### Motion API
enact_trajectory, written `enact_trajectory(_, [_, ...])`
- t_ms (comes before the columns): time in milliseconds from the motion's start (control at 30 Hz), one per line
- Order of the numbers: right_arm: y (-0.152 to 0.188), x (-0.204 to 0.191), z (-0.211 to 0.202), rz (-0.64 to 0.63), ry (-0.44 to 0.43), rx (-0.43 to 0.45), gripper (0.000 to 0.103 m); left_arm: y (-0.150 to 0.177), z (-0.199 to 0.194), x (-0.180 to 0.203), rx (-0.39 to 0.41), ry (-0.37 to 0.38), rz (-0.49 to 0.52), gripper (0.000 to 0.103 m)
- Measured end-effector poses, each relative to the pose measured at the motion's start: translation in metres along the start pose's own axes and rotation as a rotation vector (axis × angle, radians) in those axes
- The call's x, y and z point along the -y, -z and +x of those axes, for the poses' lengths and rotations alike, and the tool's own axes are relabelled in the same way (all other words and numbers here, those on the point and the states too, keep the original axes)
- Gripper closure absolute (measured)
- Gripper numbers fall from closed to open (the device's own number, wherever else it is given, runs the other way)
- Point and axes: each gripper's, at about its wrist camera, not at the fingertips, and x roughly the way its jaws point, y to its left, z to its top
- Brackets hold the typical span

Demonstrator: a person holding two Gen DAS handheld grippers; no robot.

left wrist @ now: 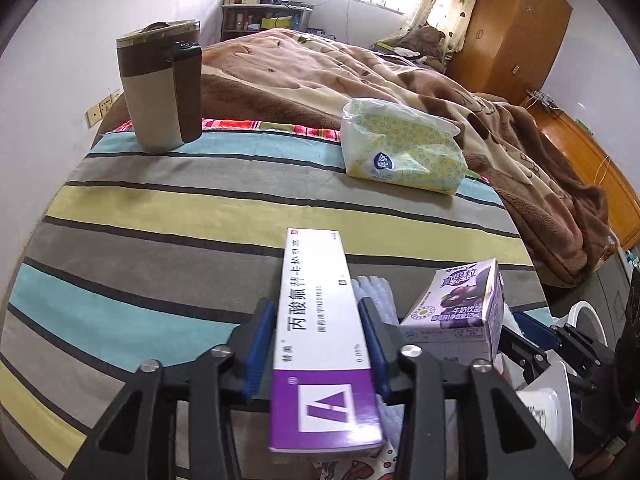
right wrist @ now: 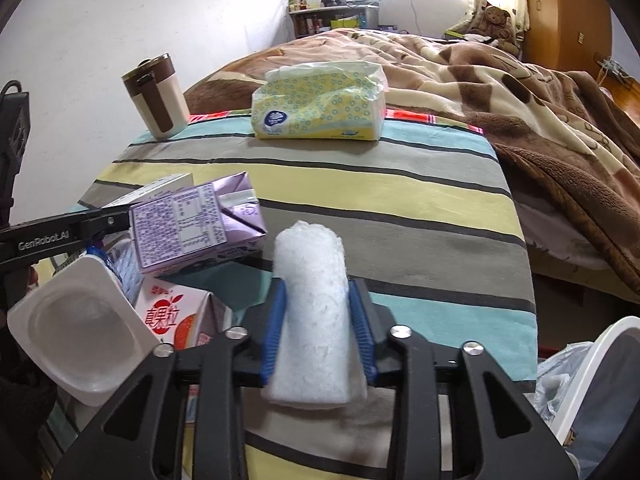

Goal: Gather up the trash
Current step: 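Grasp the purple-white ointment box with left tool while right tool grasps the bubble wrap roll, then carry the ointment box and bubble wrap roll over the white wastebasket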

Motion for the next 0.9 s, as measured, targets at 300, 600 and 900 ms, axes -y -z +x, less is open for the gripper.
enact_trajectory(300, [0.004, 0.003, -0.006, 0.030, -0.021, 0.021, 0.082, 0.005, -0.012, -0.009, 0.038, -0.008, -0.040, 0.066])
enact_trajectory(600, [0.012, 0.003, -0.022, 0.068, -0.029, 0.054, 0.082, 0.018, -0.037, -0.014, 0.078, 0.016, -0.072, 0.066])
enact_trajectory(900, [0.021, 0.007, -0.051, 0.103, -0.046, 0.106, 0.082, 0.032, -0.076, 0.003, 0.142, 0.048, -0.061, 0.066])
